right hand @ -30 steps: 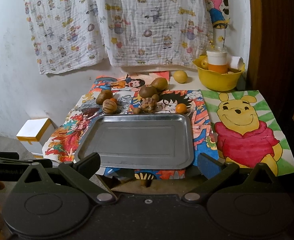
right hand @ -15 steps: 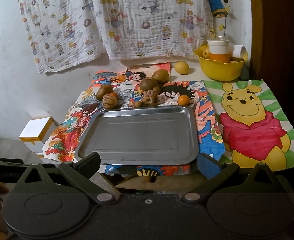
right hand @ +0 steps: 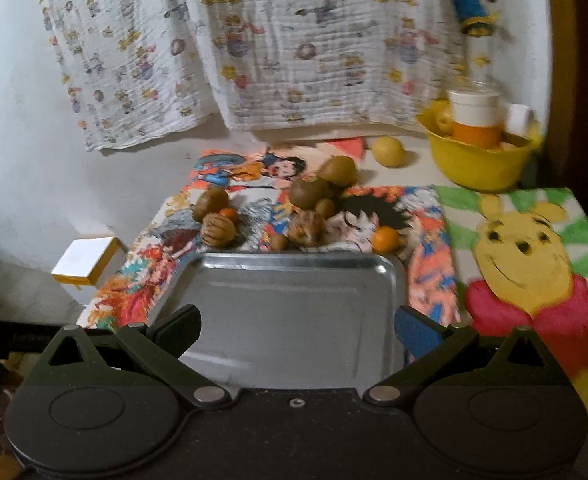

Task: Organize fruits
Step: 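Raise both tools and move them toward the fruits behind the metal tray, then lower both tools over the fruit cluster beside the tray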

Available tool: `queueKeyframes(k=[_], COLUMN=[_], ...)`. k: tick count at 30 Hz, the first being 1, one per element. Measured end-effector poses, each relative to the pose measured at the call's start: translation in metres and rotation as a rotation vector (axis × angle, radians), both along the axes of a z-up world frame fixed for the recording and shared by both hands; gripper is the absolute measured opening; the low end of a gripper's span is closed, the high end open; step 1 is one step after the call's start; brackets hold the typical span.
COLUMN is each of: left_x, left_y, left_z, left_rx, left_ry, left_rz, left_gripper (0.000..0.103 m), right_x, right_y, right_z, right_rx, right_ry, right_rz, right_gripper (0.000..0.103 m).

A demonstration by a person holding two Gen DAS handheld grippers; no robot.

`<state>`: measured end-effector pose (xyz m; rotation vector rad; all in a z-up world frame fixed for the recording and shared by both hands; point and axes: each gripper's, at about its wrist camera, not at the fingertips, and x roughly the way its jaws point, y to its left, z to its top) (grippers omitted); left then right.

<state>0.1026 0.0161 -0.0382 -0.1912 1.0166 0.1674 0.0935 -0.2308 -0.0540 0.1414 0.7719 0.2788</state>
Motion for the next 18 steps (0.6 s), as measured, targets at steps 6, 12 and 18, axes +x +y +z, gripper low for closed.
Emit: queueKeyframes(k=[6,12,18], left_x=[0.03,0.055,0.074], left_y=[-0.001,-0.006,-0.006], left_z=[0.011,0.017,0.025], left_rx=[-0.041,-0.07,-0.038], left_ry=[-0.031,-0.056,-0.066], left_rz=[0.079,0.113,0.152], left_gripper=[0.102,0.102,0.102], right_x=[0.036,0.059,0.096], right_y=[-0.005,-0.017,0.007], right_z=[0.007,-0.001,0.0], right_rx=[0.009,0.004,0.024], right_ry=[-0.017,-0.002,0.026], right_rz=[0.093,0.136,0.248], right_gripper=[0.103,0.103,0.103])
